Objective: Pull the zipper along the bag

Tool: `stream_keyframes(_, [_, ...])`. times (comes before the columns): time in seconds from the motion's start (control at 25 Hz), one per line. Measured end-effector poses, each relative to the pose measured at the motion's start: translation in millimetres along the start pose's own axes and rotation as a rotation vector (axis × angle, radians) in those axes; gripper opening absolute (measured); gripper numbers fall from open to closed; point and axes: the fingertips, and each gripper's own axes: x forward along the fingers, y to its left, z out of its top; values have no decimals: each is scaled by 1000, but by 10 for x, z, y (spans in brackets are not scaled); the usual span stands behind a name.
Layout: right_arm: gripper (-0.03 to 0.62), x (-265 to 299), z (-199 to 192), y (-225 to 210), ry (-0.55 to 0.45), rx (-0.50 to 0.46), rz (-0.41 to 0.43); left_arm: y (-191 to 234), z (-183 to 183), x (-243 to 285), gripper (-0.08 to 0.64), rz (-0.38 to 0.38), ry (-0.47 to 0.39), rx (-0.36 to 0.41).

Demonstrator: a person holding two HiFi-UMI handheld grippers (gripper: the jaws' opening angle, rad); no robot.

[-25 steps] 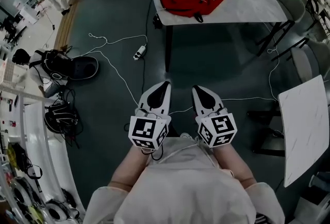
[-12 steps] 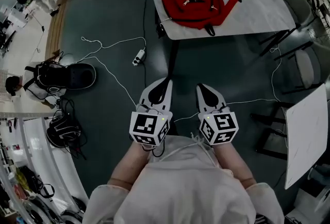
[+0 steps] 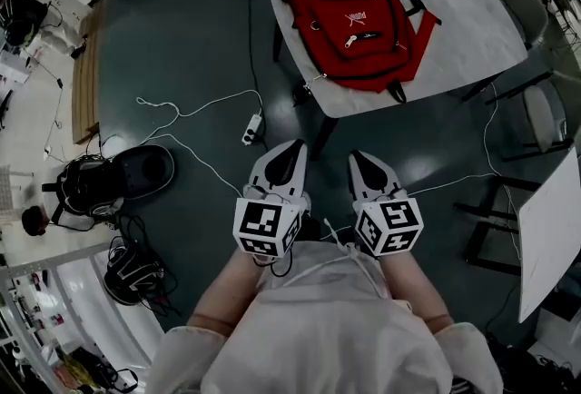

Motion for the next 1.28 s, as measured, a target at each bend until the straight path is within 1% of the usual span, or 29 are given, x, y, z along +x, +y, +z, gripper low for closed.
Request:
stream_keyframes(0.08, [28,147,16,8,18,6,-18,169,-33,75,20,-5,17,-6])
stream_keyframes(0.2, [28,315,-31,-3,59,13,-32,365,-191,176,20,-6,60,-36])
stream_keyframes(0.44, [28,727,-50,-260,117,48,-30,638,-508,524,20,15,160,-86])
stream_keyframes(0.64, [28,1140,-44,-514,187,46,10,820,-647,917,20,66,225,-89])
stream_keyframes(0.8, [28,1496,1,-790,250,31,46,898,-717,1329,20,77,280,-97])
stream_keyframes(0.96, [28,1808,-38,-1047,319,12,85,1004,-796,1707,20,107,323,-101])
stream_keyframes(1.08, [28,2013,-156,-1203,382,-13,114,1065,-938,1938,21,112,352,-96])
stream_keyframes(1.2, [28,2195,-296,-1318,435,-11,131,1083,-1142,2104,22,96,413,-87])
stream_keyframes(1.28, [28,2302,-388,-1362,466,-5,138,1101,-1271,2198,23,91,457,-63])
